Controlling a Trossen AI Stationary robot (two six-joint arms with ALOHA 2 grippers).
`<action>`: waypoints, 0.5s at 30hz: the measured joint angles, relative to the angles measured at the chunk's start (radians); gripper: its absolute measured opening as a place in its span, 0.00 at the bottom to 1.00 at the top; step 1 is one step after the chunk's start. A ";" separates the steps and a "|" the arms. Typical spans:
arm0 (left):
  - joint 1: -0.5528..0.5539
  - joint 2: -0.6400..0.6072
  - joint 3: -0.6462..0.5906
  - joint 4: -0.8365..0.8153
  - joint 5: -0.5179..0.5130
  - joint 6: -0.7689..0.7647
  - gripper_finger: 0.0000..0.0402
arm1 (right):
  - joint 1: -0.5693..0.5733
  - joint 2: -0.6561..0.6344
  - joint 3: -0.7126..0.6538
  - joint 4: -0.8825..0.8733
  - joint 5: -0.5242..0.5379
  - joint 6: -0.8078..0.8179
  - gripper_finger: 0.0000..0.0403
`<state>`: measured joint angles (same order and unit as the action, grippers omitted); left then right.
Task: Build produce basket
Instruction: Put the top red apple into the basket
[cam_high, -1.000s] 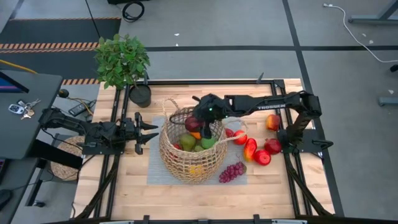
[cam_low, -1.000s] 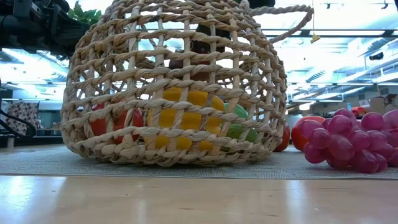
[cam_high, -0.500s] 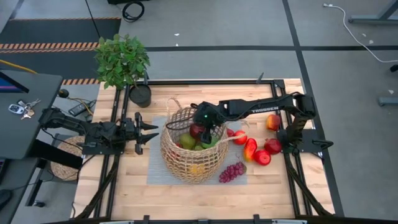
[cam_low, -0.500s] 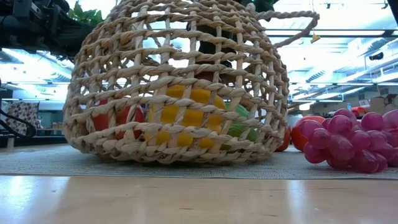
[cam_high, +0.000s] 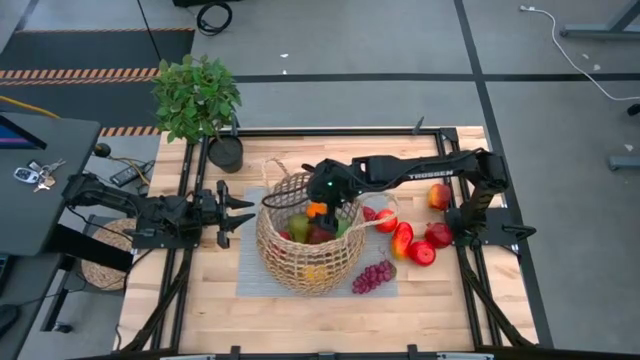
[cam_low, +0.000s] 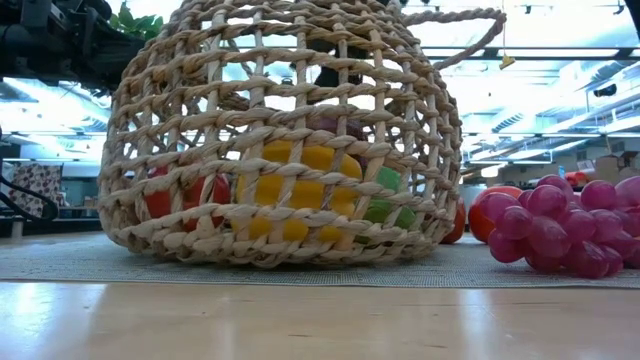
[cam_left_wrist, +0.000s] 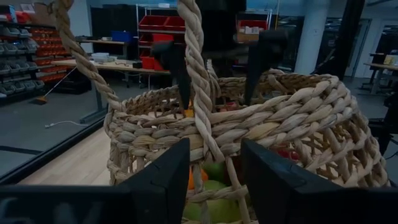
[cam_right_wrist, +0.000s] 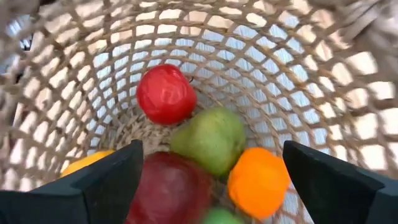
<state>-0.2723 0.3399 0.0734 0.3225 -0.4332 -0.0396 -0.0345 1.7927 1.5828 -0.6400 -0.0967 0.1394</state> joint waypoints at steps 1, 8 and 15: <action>0.000 0.000 0.000 0.000 0.000 0.000 0.38 | 0.001 0.000 0.030 -0.040 0.002 0.002 0.96; 0.000 0.000 0.000 0.000 0.000 0.000 0.37 | 0.008 -0.003 0.253 -0.367 0.011 0.124 0.92; 0.000 0.000 0.000 0.000 0.000 0.000 0.38 | 0.144 -0.003 0.397 -0.600 0.193 0.175 0.90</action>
<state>-0.2722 0.3401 0.0734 0.3225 -0.4332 -0.0399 0.1097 1.7901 1.9799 -1.2397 0.0961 0.3145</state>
